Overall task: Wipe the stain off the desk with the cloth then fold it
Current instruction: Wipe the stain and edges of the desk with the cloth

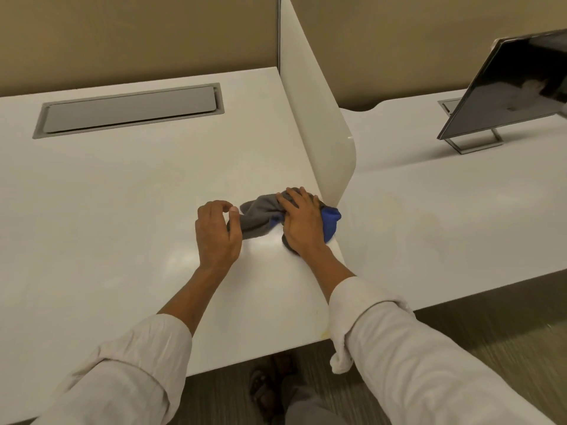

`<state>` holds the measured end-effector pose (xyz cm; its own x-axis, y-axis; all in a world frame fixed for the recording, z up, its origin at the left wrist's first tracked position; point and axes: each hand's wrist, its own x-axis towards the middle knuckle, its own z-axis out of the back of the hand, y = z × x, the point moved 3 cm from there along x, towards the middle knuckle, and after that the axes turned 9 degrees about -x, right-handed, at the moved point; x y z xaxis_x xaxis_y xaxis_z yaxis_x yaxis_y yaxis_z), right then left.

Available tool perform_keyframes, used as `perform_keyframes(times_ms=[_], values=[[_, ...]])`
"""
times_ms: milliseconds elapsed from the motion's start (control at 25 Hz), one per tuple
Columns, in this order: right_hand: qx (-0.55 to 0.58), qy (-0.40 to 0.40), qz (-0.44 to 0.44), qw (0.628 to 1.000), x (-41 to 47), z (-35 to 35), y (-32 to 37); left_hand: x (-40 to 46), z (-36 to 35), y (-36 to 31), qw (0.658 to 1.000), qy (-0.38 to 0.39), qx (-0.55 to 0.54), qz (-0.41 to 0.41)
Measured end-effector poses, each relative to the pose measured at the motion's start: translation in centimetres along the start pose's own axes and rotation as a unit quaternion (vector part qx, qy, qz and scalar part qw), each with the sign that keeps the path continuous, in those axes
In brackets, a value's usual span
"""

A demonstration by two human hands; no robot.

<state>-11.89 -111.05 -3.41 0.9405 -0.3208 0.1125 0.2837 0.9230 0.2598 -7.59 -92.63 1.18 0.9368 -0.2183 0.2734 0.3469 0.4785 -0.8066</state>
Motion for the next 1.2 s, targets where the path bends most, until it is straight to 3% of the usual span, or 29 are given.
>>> perform_keyframes(times_ms=[280,640,720,840,1200], values=[[0.119,-0.045,-0.046,0.991,-7.4,1.2,-0.8,-4.1,-1.3,-2.5,0.999,0.032,-0.033,-0.002],[0.122,-0.044,-0.085,0.988,-17.4,1.7,0.6,-8.5,-1.5,-3.9,0.998,0.054,-0.021,-0.019],[0.111,-0.032,-0.059,0.992,-18.2,1.7,0.4,-8.7,-1.6,-4.2,0.998,0.057,-0.027,-0.024],[0.087,-0.022,-0.013,0.996,-17.3,2.2,-1.1,-7.9,-1.7,-4.6,0.997,0.064,-0.029,-0.044],[0.101,-0.022,-0.004,0.995,-7.7,2.1,-3.3,-6.1,-2.7,-3.5,0.997,0.059,-0.025,-0.041]])
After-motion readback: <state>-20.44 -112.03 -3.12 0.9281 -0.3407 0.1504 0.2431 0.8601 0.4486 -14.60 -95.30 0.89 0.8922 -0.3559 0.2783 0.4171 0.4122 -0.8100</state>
